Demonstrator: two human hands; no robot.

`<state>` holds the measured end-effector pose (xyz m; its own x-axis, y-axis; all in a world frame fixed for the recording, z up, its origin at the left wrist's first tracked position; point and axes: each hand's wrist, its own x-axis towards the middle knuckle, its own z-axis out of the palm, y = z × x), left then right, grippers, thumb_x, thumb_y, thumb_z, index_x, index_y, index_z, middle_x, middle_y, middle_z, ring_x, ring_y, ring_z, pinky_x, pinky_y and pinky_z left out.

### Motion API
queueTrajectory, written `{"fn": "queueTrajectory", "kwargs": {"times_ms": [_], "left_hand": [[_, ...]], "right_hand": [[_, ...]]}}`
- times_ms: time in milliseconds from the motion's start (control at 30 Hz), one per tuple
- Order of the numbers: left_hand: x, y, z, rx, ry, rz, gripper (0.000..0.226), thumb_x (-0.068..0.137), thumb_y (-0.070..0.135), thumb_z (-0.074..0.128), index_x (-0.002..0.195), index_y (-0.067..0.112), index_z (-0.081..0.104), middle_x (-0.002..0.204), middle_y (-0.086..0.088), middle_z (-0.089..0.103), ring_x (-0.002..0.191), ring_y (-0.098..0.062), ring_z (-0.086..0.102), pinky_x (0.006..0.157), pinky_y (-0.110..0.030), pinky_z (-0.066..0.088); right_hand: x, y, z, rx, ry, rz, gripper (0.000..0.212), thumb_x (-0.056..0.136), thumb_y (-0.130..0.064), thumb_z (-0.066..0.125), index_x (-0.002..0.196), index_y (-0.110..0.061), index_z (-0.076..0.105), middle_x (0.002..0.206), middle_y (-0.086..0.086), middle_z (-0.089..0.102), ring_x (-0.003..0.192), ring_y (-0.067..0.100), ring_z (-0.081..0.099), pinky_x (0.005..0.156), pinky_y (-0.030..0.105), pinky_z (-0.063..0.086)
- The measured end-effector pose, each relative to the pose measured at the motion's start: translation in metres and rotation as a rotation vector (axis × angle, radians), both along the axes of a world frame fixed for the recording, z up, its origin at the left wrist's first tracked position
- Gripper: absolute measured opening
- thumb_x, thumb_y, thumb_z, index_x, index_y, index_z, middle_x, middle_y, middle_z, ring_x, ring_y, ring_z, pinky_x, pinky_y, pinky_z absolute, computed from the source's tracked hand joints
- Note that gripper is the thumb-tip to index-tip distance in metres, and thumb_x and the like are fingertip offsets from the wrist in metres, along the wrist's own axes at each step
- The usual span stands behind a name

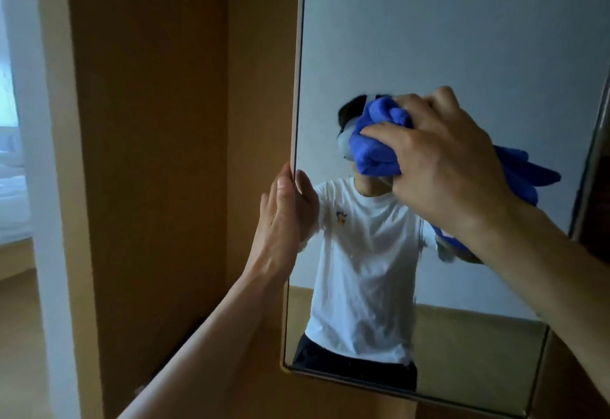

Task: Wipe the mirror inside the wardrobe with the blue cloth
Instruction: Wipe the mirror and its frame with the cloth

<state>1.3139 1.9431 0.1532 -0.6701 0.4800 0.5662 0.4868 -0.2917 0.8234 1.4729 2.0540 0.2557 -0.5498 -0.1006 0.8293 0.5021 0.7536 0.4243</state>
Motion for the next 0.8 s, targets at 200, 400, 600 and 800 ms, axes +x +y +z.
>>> {"fn": "queueTrajectory", "kwargs": {"times_ms": [200, 400, 600, 800], "left_hand": [[0.004, -0.006, 0.004, 0.035, 0.022, 0.004, 0.060, 0.103, 0.066, 0.017, 0.149, 0.036, 0.041, 0.146, -0.002, 0.050, 0.140, -0.028, 0.045, 0.117, -0.058, 0.034], [0.008, -0.016, 0.004, 0.036, 0.135, 0.010, 0.044, 0.106, 0.059, 0.016, 0.089, 0.039, 0.051, 0.098, -0.006, 0.065, 0.105, -0.030, 0.063, 0.092, -0.046, 0.053], [-0.004, -0.013, 0.002, 0.041, 0.094, -0.117, 0.075, 0.100, 0.070, 0.018, 0.099, 0.003, 0.053, 0.101, -0.022, 0.063, 0.097, -0.036, 0.054, 0.090, -0.054, 0.046], [-0.012, -0.012, -0.006, 0.086, 0.074, -0.152, 0.056, 0.099, 0.075, 0.018, 0.133, 0.048, 0.054, 0.139, -0.002, 0.060, 0.142, -0.041, 0.040, 0.117, -0.063, 0.032]], "right_hand": [[0.000, -0.004, -0.008, 0.087, 0.031, -0.029, 0.037, 0.068, -0.008, 0.058, 0.101, -0.021, 0.066, 0.105, 0.004, 0.057, 0.093, 0.028, 0.042, 0.070, 0.038, 0.035], [0.009, -0.006, -0.011, 0.133, -0.027, -0.027, 0.047, 0.070, -0.008, 0.059, 0.112, -0.029, 0.064, 0.117, 0.000, 0.059, 0.099, 0.026, 0.044, 0.076, 0.040, 0.032], [0.007, -0.015, -0.013, 0.123, -0.134, -0.044, 0.051, 0.076, -0.014, 0.068, 0.123, -0.035, 0.064, 0.131, -0.005, 0.057, 0.111, 0.026, 0.047, 0.088, 0.046, 0.042], [-0.007, -0.027, 0.022, 0.114, -0.081, -0.025, 0.053, 0.083, -0.012, 0.061, 0.128, -0.039, 0.056, 0.128, -0.009, 0.053, 0.112, 0.020, 0.043, 0.070, 0.031, 0.035]]}}
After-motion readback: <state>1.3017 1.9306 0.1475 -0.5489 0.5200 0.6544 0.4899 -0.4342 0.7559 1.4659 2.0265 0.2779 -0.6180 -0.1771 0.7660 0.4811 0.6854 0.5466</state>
